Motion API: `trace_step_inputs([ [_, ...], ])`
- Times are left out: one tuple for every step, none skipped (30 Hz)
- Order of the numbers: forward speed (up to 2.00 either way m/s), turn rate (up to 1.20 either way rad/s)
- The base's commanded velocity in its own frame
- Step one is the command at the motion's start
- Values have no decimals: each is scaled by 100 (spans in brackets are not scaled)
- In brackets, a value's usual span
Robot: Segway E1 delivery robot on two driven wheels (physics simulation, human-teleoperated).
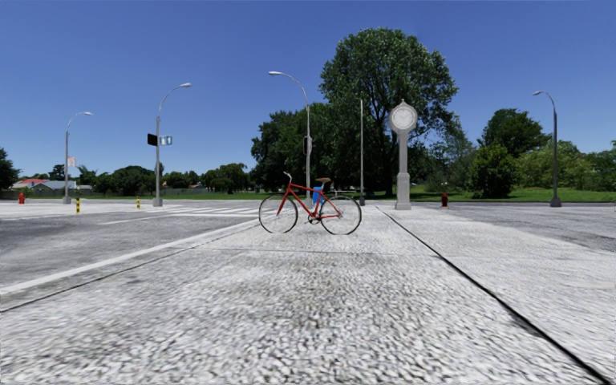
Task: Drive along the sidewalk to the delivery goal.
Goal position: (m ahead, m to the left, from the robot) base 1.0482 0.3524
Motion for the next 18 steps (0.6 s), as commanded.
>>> trace_step_inputs([
  [183, -15],
  [183, -15],
  [161, -20],
  [137, -26],
  [127, -28],
  [127, -28],
  [121, -29],
  [110, -23],
  [98, -1],
  [98, -1],
  [63, 0],
  [0, 0],
  [0, 0],
  [0, 0],
  [0, 0],
  [0, 0],
  [0, 0],
  [0, 0],
])
